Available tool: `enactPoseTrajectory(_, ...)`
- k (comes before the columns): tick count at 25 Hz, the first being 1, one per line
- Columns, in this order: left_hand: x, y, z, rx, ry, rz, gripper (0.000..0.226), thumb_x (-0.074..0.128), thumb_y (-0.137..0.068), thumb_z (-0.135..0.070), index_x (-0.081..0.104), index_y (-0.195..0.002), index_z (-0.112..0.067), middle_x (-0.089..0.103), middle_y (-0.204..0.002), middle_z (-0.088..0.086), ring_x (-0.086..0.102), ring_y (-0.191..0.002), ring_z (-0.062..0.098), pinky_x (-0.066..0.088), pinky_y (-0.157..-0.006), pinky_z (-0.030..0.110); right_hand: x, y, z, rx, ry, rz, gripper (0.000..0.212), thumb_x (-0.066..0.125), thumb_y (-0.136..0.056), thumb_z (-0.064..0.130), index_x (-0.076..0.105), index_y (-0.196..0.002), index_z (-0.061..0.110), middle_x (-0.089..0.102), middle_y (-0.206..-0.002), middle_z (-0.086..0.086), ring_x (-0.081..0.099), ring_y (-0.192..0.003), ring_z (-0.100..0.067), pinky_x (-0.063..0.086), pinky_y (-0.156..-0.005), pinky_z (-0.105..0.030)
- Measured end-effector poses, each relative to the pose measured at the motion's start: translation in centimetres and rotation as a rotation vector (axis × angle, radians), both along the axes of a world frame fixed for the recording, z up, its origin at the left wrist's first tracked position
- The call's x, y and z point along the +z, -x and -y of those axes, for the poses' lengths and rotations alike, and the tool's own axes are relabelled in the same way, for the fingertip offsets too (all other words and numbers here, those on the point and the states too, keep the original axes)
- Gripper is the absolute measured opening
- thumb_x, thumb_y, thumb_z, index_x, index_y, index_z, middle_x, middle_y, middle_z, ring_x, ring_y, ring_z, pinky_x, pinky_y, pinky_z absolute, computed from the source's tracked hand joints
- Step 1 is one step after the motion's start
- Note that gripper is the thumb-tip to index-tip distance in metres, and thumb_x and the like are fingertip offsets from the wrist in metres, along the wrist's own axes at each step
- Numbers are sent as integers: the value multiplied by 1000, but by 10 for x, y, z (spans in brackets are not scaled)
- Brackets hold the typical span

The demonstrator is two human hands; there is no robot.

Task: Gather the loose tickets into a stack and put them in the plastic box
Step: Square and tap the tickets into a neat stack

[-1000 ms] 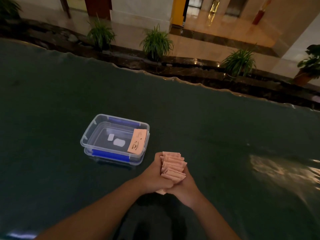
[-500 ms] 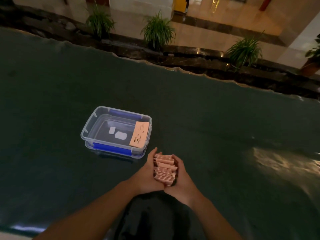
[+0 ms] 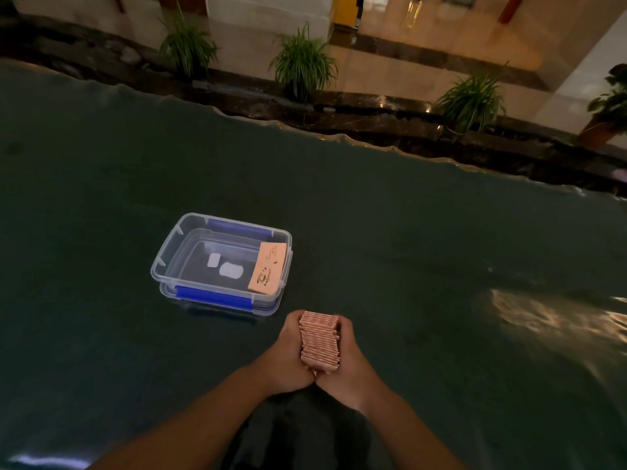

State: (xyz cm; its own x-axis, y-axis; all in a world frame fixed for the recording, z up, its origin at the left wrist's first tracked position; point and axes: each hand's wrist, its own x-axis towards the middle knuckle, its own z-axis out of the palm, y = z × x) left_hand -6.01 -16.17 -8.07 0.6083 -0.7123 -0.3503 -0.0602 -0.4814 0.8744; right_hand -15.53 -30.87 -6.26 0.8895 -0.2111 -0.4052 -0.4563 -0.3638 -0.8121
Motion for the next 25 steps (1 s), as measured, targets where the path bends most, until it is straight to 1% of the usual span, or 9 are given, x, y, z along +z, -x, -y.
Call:
enactPoseTrajectory(3, 3, -6, -3, -61, 2, -12, 123, 93, -66, -40, 0, -146, -53, 43, -143, -17, 49, -131, -2, 40, -114, 27, 1, 1, 7, 60, -49, -12, 121, 85, -68, 35, 6, -158, 48, 50, -144, 27, 54, -126, 19, 44, -111, -19)
enactPoseTrajectory(5, 3, -10, -6, -104, -1, -7, 132, 93, -65, -46, -7, -151, -54, 38, -145, -26, 42, -134, -10, 33, -111, 18, 1, 1, 9, 93, -76, -27, 134, 85, -62, 39, 0, -166, 41, 41, -151, 26, 45, -128, 25, 37, -118, -22)
enactPoseTrajectory(9, 8, -9, 2, -104, 0, 19, 95, 87, -76, -42, 17, -126, -84, 39, -136, -35, 43, -124, -24, 36, -111, 18, -3, -4, 0, -16, -95, -23, 124, 85, -61, 45, 15, -163, 38, 47, -151, 16, 54, -130, 8, 42, -115, -22)
enactPoseTrajectory(11, 9, -5, 6, -35, -4, -1, 86, 88, -73, -41, 29, -128, -72, 48, -134, -28, 50, -124, -14, 41, -114, 28, -5, -6, -2, -53, -91, -49, 105, 86, -63, 47, 24, -148, 49, 54, -143, 17, 61, -119, 8, 46, -99, -14)
enactPoseTrajectory(13, 9, -6, 6, 9, 5, -47, 90, 93, -64, -38, 33, -127, -63, 56, -132, -21, 56, -122, -7, 44, -109, 27, -5, -6, 3, -55, -101, -78, 101, 88, -56, 46, 28, -137, 52, 59, -138, 15, 66, -114, 6, 52, -96, -18)
enactPoseTrajectory(16, 12, -11, 5, 54, 20, -134, 92, 93, -57, -18, 42, -126, -51, 65, -128, -13, 60, -120, -2, 49, -99, 26, -1, -3, 12, -62, -195, -68, 111, 89, -45, 31, 37, -143, 37, 61, -140, 1, 69, -120, -7, 59, -104, -39)
enactPoseTrajectory(18, 17, -16, 9, 108, 31, -208, 91, 90, -56, -5, 46, -125, -44, 65, -127, -11, 59, -123, 5, 51, -92, 27, 2, -1, 15, -112, -243, -45, 113, 84, -46, 24, 40, -149, 29, 61, -144, -2, 67, -125, -11, 59, -106, -43)
enactPoseTrajectory(21, 23, -20, 14, 205, 73, -327, 92, 87, -55, 1, 47, -126, -42, 66, -128, -6, 59, -125, 15, 56, -89, 33, 4, 3, 17, -232, -300, -2, 112, 84, -48, 22, 38, -150, 35, 58, -143, 11, 62, -125, -4, 58, -106, -37)
enactPoseTrajectory(25, 28, -21, 23, 350, 207, -507, 93, 83, -56, 1, 49, -139, -22, 74, -123, 11, 70, -115, 30, 56, -99, 55, 1, 7, 21, -501, -665, -18, 112, 77, -60, -1, 31, -152, 42, 58, -148, -6, 65, -130, -29, 60, -99, -47)
